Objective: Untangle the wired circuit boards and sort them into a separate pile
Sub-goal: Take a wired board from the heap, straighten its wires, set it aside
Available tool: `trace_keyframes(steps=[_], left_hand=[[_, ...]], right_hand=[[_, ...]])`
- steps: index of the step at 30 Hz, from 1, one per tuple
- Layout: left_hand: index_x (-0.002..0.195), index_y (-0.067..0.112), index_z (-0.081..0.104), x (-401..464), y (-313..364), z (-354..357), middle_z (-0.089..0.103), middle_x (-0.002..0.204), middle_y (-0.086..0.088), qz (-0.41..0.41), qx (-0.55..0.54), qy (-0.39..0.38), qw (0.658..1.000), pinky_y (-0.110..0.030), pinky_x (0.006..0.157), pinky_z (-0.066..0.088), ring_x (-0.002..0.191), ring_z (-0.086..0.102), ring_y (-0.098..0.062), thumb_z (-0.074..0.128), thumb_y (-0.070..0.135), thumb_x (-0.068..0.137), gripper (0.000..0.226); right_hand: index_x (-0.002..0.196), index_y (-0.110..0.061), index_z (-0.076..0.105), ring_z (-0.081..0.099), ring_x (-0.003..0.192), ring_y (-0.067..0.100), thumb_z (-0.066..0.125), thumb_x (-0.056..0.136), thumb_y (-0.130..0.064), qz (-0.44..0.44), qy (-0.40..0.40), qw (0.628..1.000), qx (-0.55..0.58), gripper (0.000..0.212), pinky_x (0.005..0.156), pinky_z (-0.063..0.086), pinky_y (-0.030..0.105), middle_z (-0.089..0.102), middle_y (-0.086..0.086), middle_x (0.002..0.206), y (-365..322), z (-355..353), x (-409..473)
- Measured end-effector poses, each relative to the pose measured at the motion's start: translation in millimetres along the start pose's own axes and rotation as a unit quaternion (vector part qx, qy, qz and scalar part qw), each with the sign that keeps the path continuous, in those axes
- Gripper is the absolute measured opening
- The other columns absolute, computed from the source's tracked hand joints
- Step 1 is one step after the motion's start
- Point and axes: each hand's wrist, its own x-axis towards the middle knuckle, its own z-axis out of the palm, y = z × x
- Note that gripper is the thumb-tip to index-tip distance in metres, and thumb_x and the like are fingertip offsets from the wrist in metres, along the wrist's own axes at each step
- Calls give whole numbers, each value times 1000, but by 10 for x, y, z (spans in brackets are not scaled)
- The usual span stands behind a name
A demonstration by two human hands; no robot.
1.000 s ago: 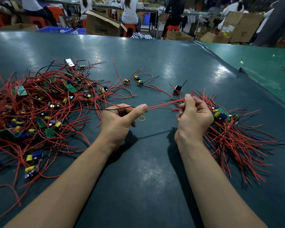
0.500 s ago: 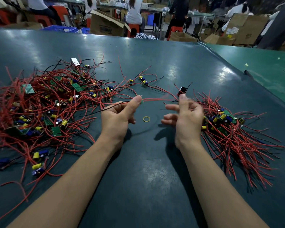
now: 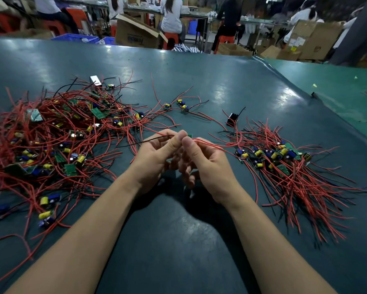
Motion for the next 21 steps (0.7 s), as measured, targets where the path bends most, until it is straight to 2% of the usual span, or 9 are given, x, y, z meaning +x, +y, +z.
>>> trace_keyframes(steps=[4,8,9,11,13,15,18,20,21], left_hand=[[73,25,69,5,-19,15,61,68,-4,6,9,17,1000,-33,60,42,60,49,-21,78,45,68,23],[75,22,69,7,-20,-14,58,66,0,6,33,6,999,-32,61,37,60,44,-18,74,48,68,27],[81,18,69,6,-22,-10,58,66,0,6,40,5,999,-33,61,37,60,44,-18,71,51,68,36],[98,2,65,0,-31,4,60,74,-2,-13,56,8,998,-35,64,41,65,45,-18,71,62,62,70],[101,4,66,-20,-34,23,62,78,0,-34,75,7,997,-26,56,38,60,46,-14,73,71,54,82],[96,10,69,-29,-19,35,63,76,2,-32,89,23,995,-20,49,32,56,44,-12,67,66,64,64],[83,11,70,-15,55,20,62,65,4,-6,73,111,991,-19,45,28,47,42,-8,61,51,76,42],[77,10,70,1,104,-32,60,60,3,28,107,181,977,-19,45,29,43,41,-6,63,45,84,36],[76,11,70,7,113,-71,60,60,3,53,166,216,961,-20,45,33,43,42,-5,64,40,89,32]], right_hand=[[77,-12,62,47,42,22,53,99,-24,-30,28,998,-54,26,34,36,24,54,16,61,-8,-3,-32],[64,-22,60,49,36,17,53,101,-20,-49,23,995,-90,37,33,38,22,57,7,53,-3,-2,-69],[62,-23,60,48,35,16,53,101,-19,-62,29,993,-92,40,33,36,22,56,8,51,2,9,-72],[59,-24,60,47,35,11,53,100,-19,-110,77,985,-112,42,36,35,20,58,2,49,24,19,-62],[57,-23,59,49,37,12,52,99,-24,-142,151,968,-144,42,41,38,22,58,-2,50,29,15,-39],[59,-18,58,49,36,15,49,101,-25,-140,252,952,-102,44,37,38,22,59,0,51,14,-38,0],[76,-10,59,52,36,14,44,105,-28,-98,409,903,91,37,32,37,19,64,5,63,-50,-259,61],[86,-11,58,55,38,13,46,103,-33,-25,456,872,175,30,34,39,18,65,7,73,-40,-384,80],[87,-11,58,55,38,12,47,103,-33,13,457,869,190,29,35,39,18,65,7,74,-13,-407,79]])
